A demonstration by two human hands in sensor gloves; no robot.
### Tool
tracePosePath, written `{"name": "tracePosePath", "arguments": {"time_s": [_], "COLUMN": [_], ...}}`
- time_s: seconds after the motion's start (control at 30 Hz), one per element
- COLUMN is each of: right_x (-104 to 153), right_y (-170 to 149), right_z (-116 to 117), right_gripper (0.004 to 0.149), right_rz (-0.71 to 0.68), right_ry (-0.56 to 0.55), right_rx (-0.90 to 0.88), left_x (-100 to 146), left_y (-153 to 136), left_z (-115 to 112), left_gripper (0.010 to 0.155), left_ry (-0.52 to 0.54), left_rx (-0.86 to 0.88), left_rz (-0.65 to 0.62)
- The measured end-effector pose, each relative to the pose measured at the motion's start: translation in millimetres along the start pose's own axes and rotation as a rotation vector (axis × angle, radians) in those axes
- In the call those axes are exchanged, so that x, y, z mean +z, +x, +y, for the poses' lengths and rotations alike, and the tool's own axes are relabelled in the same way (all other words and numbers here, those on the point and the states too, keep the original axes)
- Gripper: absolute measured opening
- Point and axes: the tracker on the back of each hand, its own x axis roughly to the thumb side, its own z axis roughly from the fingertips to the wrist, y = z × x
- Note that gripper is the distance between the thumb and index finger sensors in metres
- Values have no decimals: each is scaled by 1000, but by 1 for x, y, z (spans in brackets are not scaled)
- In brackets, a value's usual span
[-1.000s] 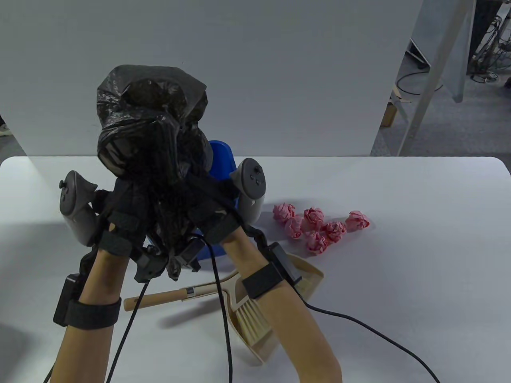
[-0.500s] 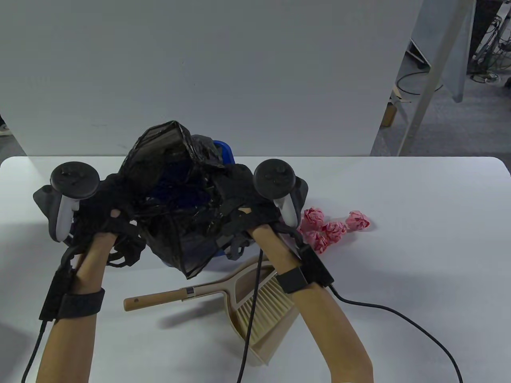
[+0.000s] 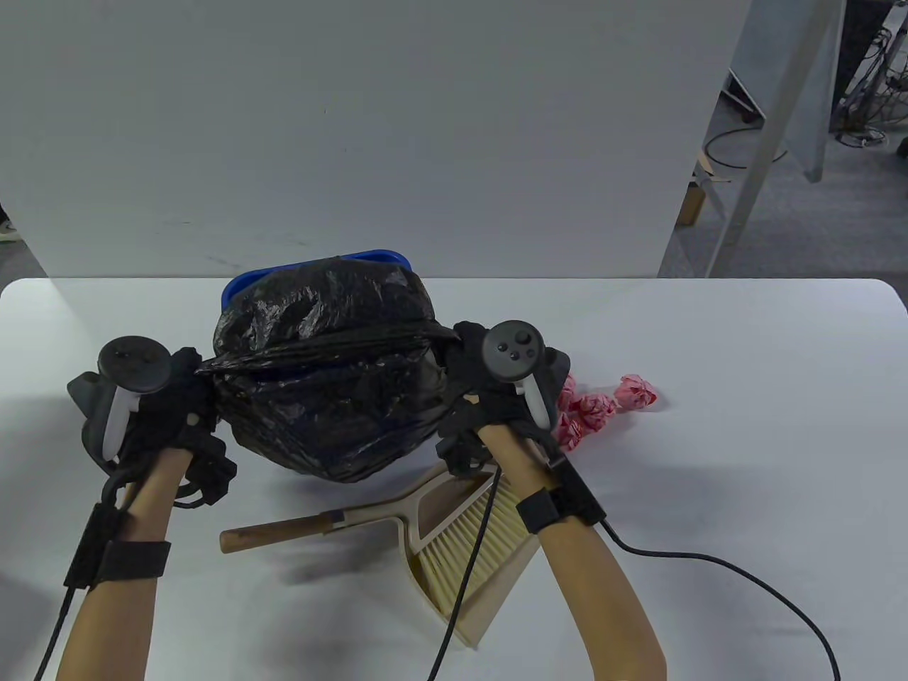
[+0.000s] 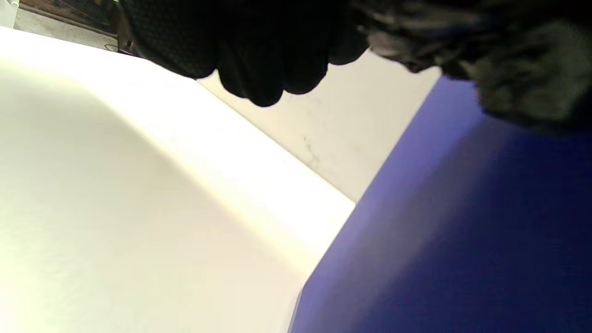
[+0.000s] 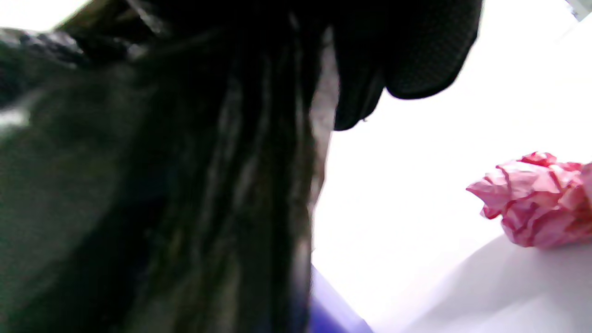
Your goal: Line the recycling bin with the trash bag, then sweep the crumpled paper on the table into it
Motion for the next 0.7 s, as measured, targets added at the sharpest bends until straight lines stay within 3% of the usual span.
{"name": "tracePosePath", "arguments": {"time_s": [0.13,0.23,0.33,0.43,0.57,0.7], "right_x": [-25,-46,-63,-72,-81,-85], "right_y": [-3,-13,-28,-40,-46,-48], "right_z": [-3,4,21,41,63,77], "right_gripper": [53,63,69,71,67,65], "right_rz": [70,134,218,230,188,146], "right_ry": [30,125,268,370,494,560], "right_rx": [-132,-388,-681,-852,-972,-950], "left_x": [-26,-44,-63,-74,-81,-85], "left_y": [-14,-23,-36,-42,-39,-32], "left_z": [2,0,-17,-38,-50,-57], "left_gripper": [66,68,70,66,62,61], "left_ry": [36,-20,-271,-466,-538,-612], "left_rx": [156,305,659,979,942,923], "left_rz": [41,54,36,-4,-58,-99]}}
